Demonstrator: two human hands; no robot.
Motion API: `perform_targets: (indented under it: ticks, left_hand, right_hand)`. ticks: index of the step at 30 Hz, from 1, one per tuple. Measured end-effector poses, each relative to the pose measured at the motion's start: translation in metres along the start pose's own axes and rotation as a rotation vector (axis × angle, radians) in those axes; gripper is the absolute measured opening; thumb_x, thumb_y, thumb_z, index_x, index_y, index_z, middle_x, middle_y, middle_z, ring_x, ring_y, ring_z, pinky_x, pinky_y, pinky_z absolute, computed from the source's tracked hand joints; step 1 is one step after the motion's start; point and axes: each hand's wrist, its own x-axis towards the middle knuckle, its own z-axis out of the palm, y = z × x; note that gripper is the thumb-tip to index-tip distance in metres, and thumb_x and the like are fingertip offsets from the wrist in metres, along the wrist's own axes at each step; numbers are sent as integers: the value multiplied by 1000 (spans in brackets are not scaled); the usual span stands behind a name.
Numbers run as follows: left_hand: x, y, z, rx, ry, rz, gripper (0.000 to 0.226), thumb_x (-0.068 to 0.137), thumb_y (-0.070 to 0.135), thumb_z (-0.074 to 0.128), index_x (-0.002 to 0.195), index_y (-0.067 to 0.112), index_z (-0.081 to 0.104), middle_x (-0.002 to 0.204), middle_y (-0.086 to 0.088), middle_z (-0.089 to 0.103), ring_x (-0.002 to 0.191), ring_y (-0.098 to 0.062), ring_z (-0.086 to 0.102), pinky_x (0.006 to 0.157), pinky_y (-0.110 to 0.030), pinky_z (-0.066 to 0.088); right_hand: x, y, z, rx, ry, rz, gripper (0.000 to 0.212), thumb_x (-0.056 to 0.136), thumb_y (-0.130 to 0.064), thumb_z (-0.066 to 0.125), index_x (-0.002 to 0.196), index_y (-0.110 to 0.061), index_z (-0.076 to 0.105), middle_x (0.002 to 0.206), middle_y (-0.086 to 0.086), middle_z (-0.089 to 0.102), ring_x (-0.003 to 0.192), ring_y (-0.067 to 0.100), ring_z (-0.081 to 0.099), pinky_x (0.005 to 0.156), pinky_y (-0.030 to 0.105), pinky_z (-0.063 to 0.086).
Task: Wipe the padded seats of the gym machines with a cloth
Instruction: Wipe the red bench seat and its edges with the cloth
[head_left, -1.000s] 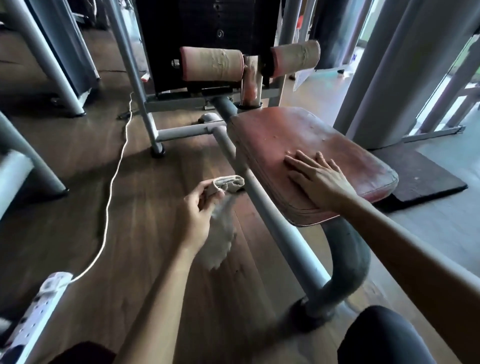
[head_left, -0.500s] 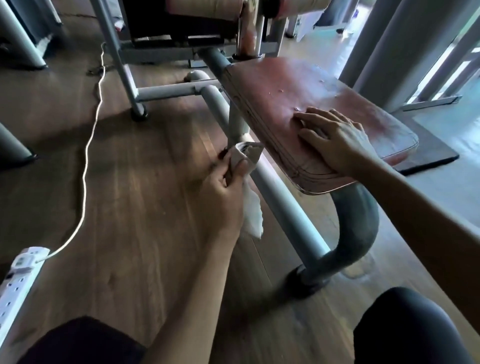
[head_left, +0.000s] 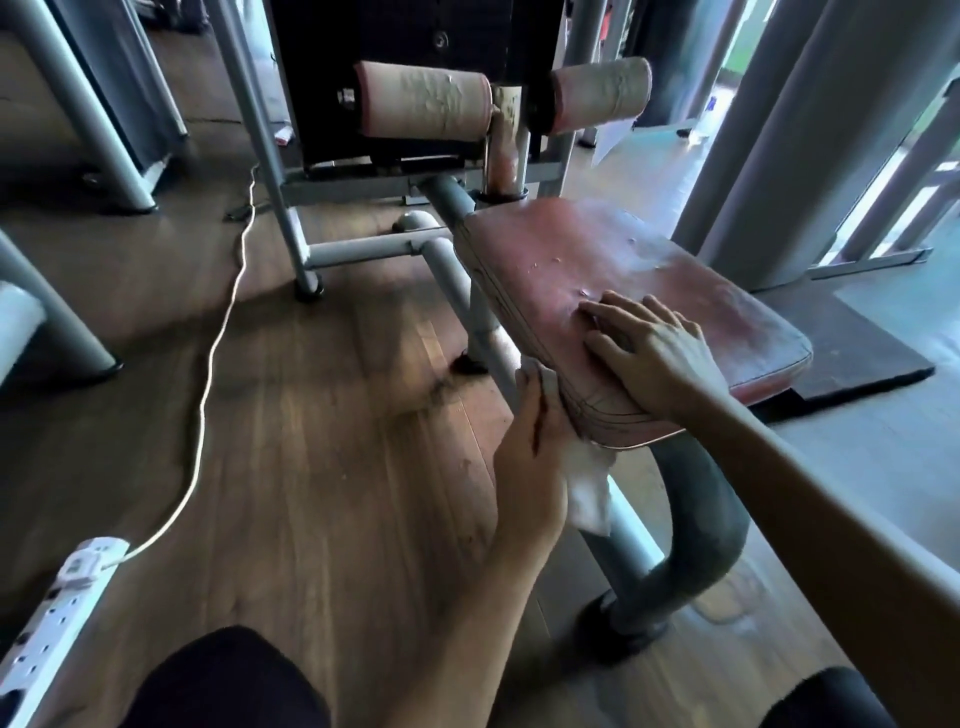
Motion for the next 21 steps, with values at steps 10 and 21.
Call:
perform_targets:
  ticks: [10, 21]
  left_hand:
    - [32, 3, 1, 287, 160, 110, 38, 107, 28, 44, 144, 24, 56, 134, 4, 66, 121, -7, 60, 100, -19, 46]
    - [-3, 2, 3, 371, 103, 209, 40, 106, 15, 46, 146, 13, 51, 128, -6, 69, 110, -4, 63, 92, -10, 49]
  right_hand:
    - [1, -1, 1, 2, 40, -16, 57, 91, -68, 27, 143, -52, 44, 157, -22, 37, 146, 16, 30, 119, 48, 24]
    - [1, 0, 2, 4, 66, -40, 57, 91, -66, 26, 143, -50, 44, 156, -22, 37, 144, 15, 31, 117, 47, 24]
